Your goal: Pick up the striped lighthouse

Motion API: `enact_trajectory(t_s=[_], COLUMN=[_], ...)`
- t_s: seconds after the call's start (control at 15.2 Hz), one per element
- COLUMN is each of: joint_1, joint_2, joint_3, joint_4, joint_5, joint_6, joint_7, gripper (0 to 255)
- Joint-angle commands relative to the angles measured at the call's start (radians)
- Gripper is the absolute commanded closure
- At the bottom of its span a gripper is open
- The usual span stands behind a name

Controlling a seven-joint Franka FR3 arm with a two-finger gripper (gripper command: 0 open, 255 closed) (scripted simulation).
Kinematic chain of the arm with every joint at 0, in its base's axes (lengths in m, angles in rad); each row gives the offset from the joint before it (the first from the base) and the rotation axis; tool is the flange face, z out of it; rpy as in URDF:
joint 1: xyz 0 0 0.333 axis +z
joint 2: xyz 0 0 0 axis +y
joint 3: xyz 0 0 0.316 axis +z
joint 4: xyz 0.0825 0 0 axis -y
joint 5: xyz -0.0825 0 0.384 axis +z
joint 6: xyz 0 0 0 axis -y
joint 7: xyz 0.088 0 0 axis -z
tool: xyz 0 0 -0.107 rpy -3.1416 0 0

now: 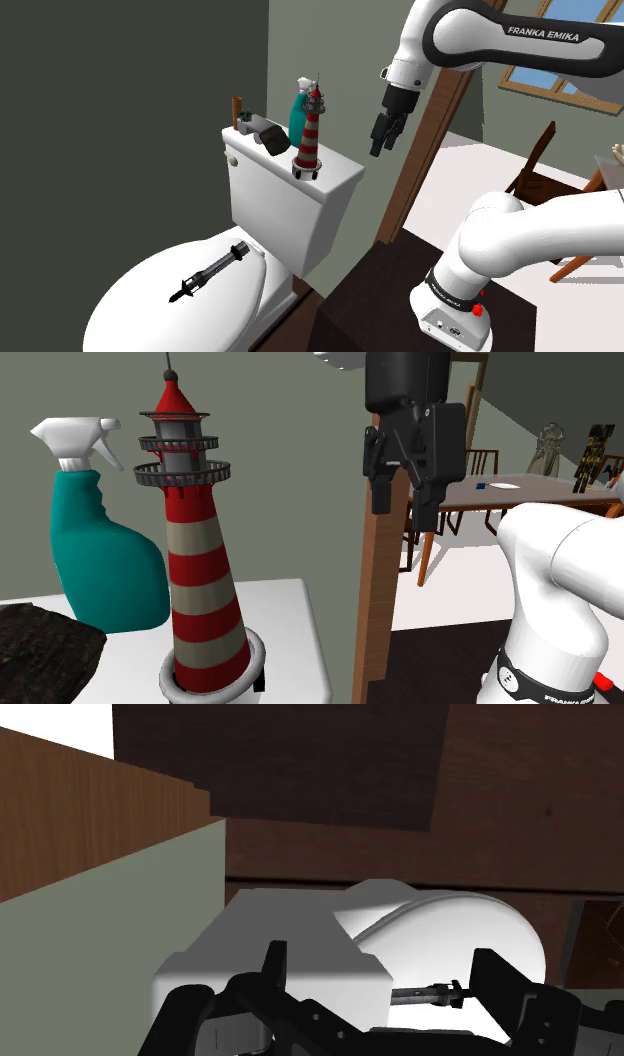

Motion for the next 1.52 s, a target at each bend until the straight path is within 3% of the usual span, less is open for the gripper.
enact_trajectory(t_s=[0.0,0.53,1.06,1.45], joint_1=[0.0,-0.006,-0.028,-0.026], joint_2=[0.0,0.215,0.428,0.407], joint_3=[0.0,0.089,0.162,0.164], joint_4=[0.0,0.238,0.523,0.422], joint_5=[0.0,0.037,0.016,0.02], joint_6=[0.0,0.082,0.108,0.187], joint_7=[0.0,0.159,0.316,0.308], gripper=[0,0,0,0])
